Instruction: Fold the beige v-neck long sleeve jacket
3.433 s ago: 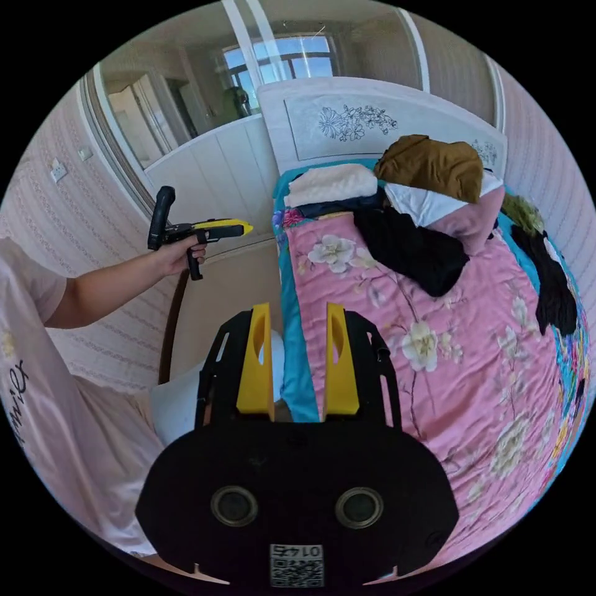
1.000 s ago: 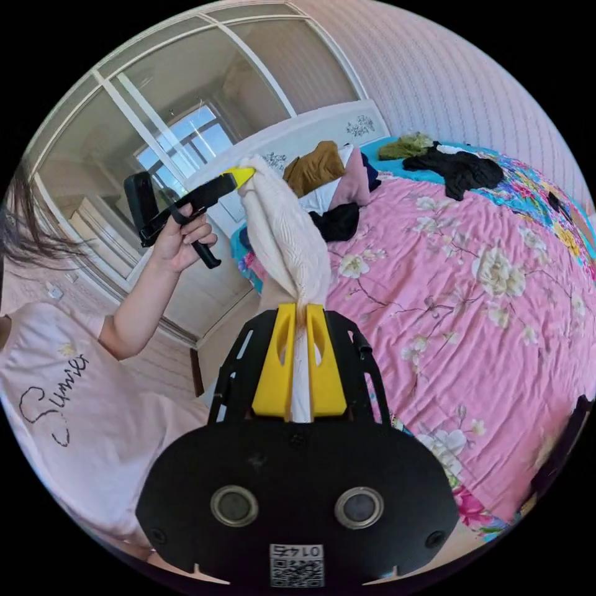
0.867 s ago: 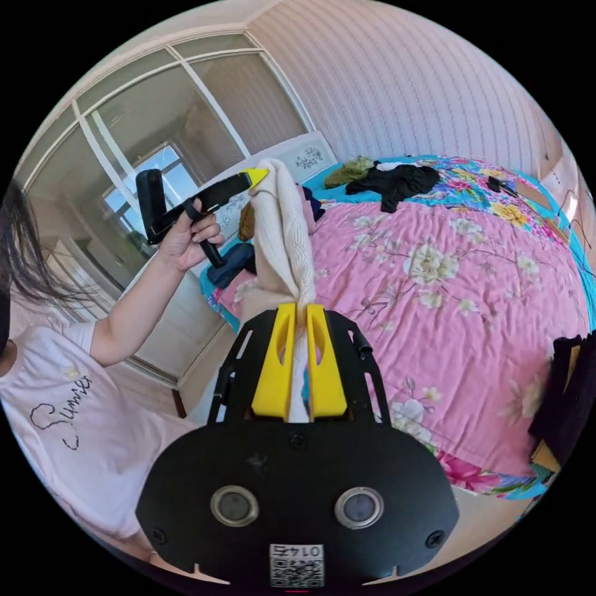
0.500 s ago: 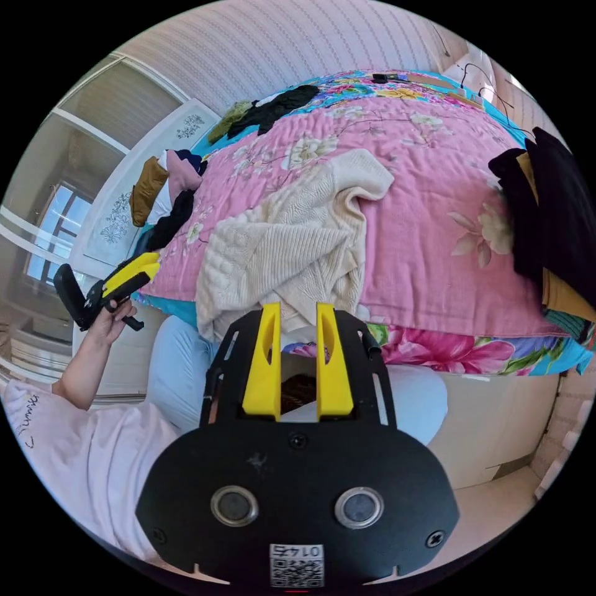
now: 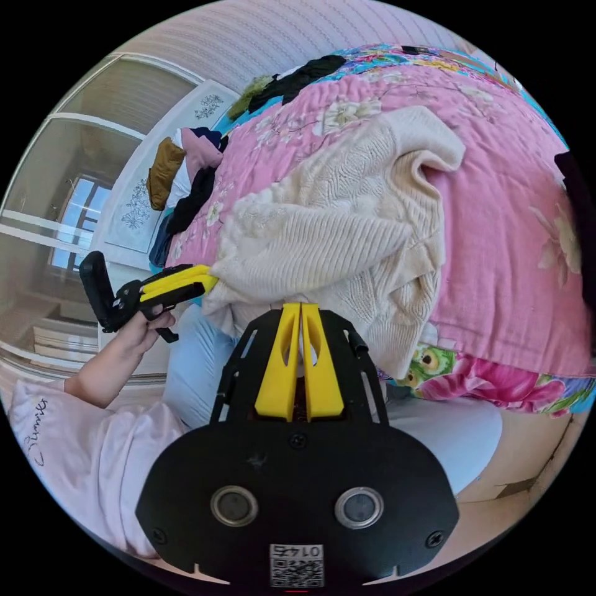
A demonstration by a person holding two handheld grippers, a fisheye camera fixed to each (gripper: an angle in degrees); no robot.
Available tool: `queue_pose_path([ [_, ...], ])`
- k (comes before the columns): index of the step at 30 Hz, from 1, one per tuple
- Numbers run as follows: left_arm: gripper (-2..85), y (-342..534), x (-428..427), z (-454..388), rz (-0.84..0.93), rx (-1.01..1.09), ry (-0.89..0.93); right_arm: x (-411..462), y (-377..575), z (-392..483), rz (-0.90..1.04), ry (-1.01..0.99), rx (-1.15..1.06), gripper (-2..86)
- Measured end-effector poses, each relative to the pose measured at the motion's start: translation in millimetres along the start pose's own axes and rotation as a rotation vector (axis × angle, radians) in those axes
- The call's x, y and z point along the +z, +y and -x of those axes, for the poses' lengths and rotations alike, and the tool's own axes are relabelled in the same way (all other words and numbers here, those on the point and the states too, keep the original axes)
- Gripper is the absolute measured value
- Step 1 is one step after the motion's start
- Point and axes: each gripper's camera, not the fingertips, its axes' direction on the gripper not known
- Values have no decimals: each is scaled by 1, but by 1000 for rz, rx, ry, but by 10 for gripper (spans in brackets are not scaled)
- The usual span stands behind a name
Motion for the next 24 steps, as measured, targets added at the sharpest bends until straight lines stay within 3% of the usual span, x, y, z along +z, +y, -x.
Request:
queue_pose_path([
  [3, 0, 21, -35, 52, -80, -147, -107, -37, 3, -5, -76, -17, -49, 0],
  [5, -7, 46, -28, 94, 3, -290, -347, -50, 6, -10, -93, 24, -50, 1],
  [7, -7, 61, -24, 115, 62, -391, -446, -55, 9, -21, -90, 121, -22, 5],
  [9, -6, 66, -34, 120, 22, -420, -352, -55, 9, -32, -57, 173, 34, 12],
  [11, 2, 61, -48, 95, -61, -255, -252, -58, 11, -41, -62, 181, 65, 26],
  [15, 71, 51, -30, 61, -7, -119, -174, -66, 11, -66, -123, 98, 150, 104],
  [19, 105, 47, 21, 77, 101, -271, -112, -67, 1, -90, -162, 67, 251, 104],
  [24, 38, 50, 20, 113, 71, -405, 52, -77, -5, -98, -181, -167, 197, 27],
])
